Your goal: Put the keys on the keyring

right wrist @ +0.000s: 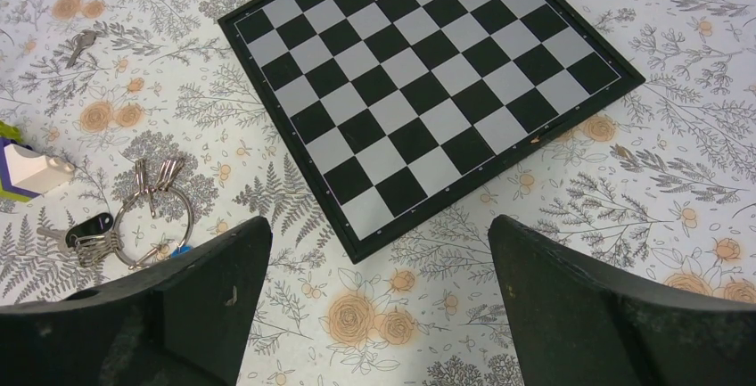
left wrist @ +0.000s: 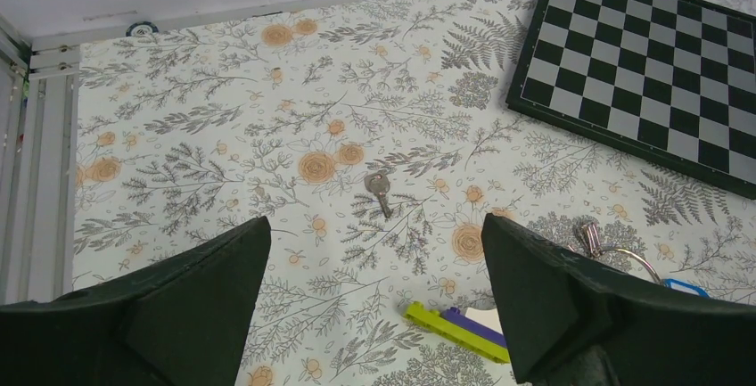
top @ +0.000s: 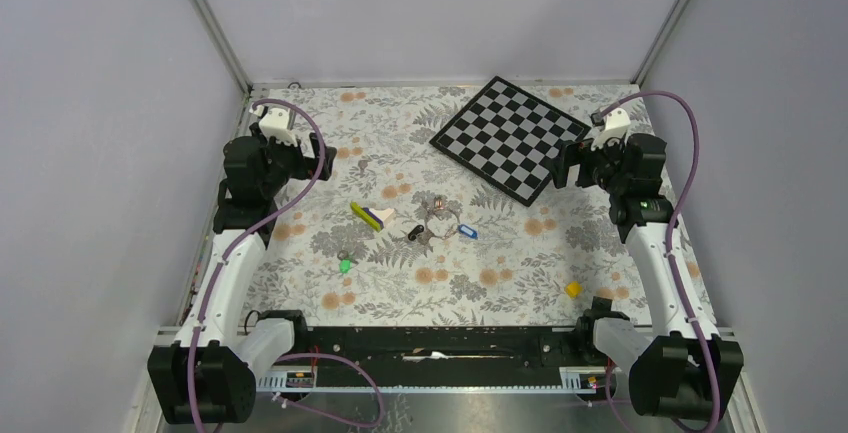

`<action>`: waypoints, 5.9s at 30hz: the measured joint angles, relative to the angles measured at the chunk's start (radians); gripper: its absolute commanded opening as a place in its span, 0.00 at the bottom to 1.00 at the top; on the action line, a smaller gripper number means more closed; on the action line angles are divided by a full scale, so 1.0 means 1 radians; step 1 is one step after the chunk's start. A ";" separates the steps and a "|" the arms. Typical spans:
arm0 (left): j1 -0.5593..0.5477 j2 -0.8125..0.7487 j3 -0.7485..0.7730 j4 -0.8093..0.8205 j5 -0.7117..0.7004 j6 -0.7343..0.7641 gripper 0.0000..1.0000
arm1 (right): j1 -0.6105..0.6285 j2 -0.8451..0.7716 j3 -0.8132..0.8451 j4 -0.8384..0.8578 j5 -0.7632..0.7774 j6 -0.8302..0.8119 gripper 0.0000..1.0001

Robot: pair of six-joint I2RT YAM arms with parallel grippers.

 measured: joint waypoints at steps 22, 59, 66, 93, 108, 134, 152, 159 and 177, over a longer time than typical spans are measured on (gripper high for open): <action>-0.010 0.108 0.040 -0.147 0.056 0.110 0.99 | 0.000 0.068 0.001 -0.052 -0.080 -0.038 0.99; -0.177 0.456 0.171 -0.333 0.069 0.301 0.97 | 0.608 0.832 0.449 -0.212 0.053 -0.207 0.74; -0.177 0.474 0.171 -0.307 0.060 0.264 0.97 | 0.645 0.941 0.534 -0.217 0.108 -0.133 0.63; -0.178 0.461 0.170 -0.275 0.034 0.232 0.97 | 0.657 1.060 0.647 -0.220 0.131 -0.041 0.51; -0.178 0.462 0.167 -0.261 0.035 0.232 0.97 | 0.677 1.069 0.660 -0.235 0.143 -0.031 0.33; -0.178 0.462 0.166 -0.261 0.034 0.232 0.98 | 0.686 0.901 0.462 -0.297 0.317 -0.222 0.12; -0.178 0.461 0.166 -0.261 0.034 0.233 0.99 | 0.657 0.887 0.447 -0.311 0.338 -0.211 0.29; -0.178 0.461 0.165 -0.261 0.034 0.233 0.99 | 0.575 0.887 0.447 -0.311 0.271 -0.172 0.31; -0.178 0.462 0.161 -0.261 0.034 0.233 0.99 | 0.520 0.876 0.464 -0.314 0.160 -0.114 0.35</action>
